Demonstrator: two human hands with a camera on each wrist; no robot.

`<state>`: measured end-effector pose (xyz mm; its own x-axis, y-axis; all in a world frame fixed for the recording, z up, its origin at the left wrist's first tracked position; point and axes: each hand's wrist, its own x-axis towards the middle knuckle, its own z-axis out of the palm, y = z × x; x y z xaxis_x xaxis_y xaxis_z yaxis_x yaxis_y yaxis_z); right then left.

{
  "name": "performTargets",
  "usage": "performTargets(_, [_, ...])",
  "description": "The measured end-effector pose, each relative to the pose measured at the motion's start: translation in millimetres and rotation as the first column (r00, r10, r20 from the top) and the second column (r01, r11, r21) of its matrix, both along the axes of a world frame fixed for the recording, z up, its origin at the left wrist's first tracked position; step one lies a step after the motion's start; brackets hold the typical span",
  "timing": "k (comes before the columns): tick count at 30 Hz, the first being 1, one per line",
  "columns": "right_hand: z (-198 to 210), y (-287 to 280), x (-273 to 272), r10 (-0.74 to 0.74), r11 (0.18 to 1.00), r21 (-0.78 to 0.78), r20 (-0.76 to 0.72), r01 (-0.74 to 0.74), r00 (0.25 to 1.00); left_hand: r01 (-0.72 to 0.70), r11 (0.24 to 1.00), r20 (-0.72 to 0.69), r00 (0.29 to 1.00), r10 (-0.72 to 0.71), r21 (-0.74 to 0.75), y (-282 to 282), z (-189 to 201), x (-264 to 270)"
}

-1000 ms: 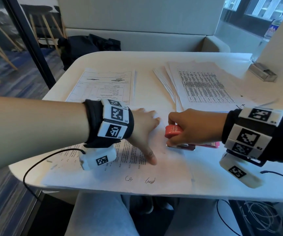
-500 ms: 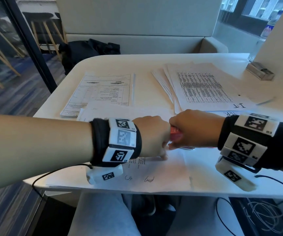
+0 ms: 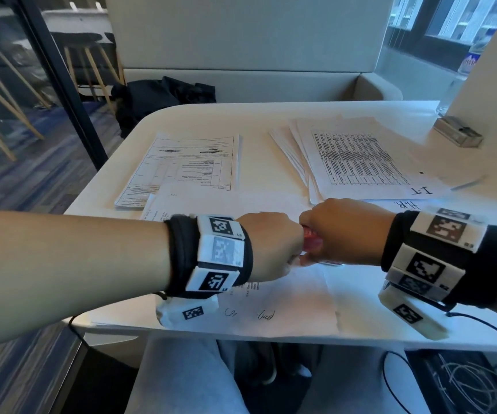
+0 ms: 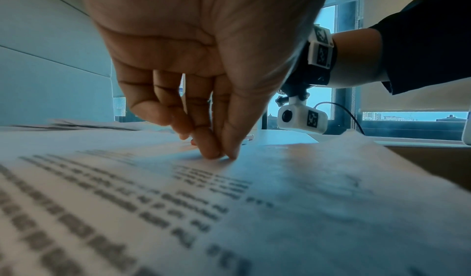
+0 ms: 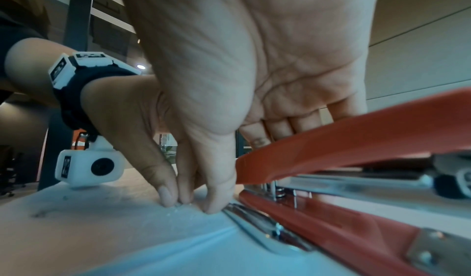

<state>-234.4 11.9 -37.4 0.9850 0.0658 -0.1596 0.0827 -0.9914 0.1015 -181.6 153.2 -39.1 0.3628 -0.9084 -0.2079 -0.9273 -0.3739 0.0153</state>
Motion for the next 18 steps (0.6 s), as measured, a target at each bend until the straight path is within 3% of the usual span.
performTargets(5, [1, 1, 0, -0.005, 1.000, -0.013, -0.005, 0.005, 1.000, 0.081, 0.997, 0.001, 0.997, -0.081, -0.015, 2, -3, 5])
performTargets(12, [0, 3, 0, -0.011, 0.998, -0.059, -0.012, 0.010, 1.000, 0.179, 0.984, 0.123, 0.977, -0.175, -0.019, -3, -7, 2])
performTargets(18, [-1, 1, 0, -0.030, 0.998, -0.053, -0.029, 0.028, 0.999, 0.088, 0.994, 0.108, 0.991, -0.081, -0.060, 7, -7, 11])
